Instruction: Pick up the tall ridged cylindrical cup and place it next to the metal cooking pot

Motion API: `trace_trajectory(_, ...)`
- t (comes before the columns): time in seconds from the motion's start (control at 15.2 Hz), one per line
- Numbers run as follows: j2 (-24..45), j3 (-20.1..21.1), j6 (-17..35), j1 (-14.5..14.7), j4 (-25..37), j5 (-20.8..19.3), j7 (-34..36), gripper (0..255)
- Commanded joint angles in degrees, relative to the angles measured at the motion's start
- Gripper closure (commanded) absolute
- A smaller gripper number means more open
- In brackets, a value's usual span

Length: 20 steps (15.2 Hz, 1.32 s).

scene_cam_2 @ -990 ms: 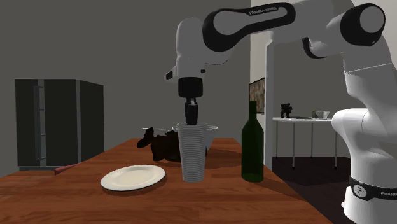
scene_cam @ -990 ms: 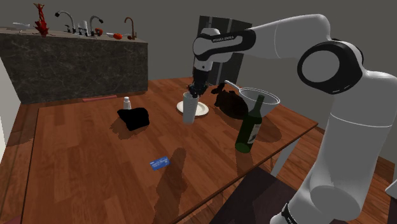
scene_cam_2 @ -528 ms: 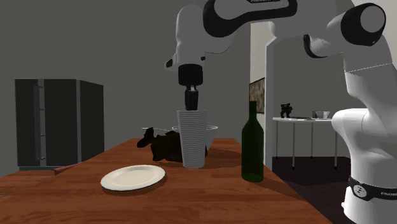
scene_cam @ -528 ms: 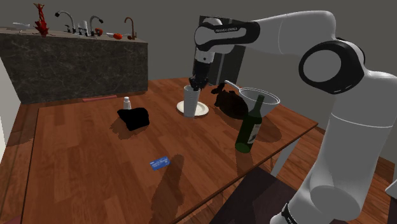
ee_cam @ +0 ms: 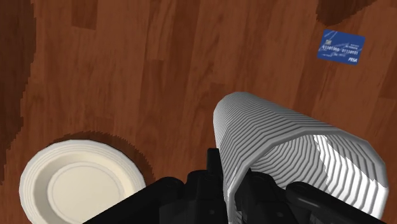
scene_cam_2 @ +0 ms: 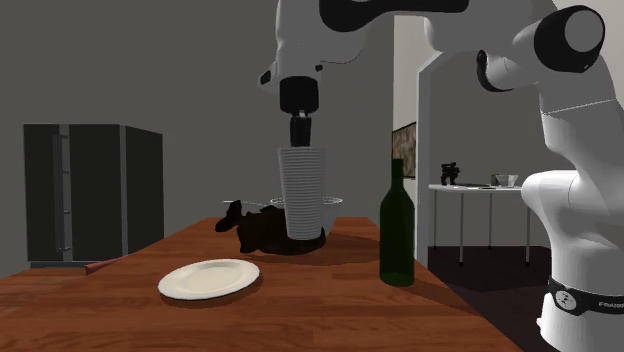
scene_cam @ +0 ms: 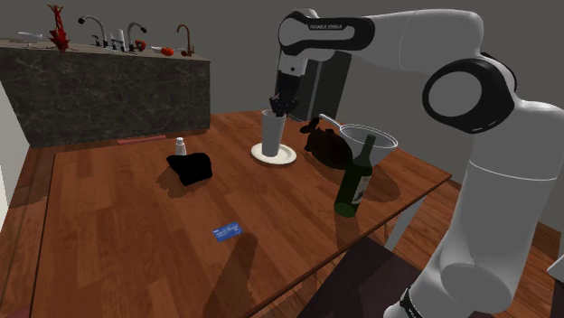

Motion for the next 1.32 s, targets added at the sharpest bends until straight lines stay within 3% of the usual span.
trace_trajectory(0.0,0.1,0.0,-1.6,-0.1,1.7,0.0,0.0,255)
trace_trajectory(0.59,1.9,-0.1,-8.6,-0.5,10.5,0.2,0.5,255)
trace_trajectory(1.25,-8.6,-4.8,-6.3,-6.5,-3.3,-1.1,-10.8,255)
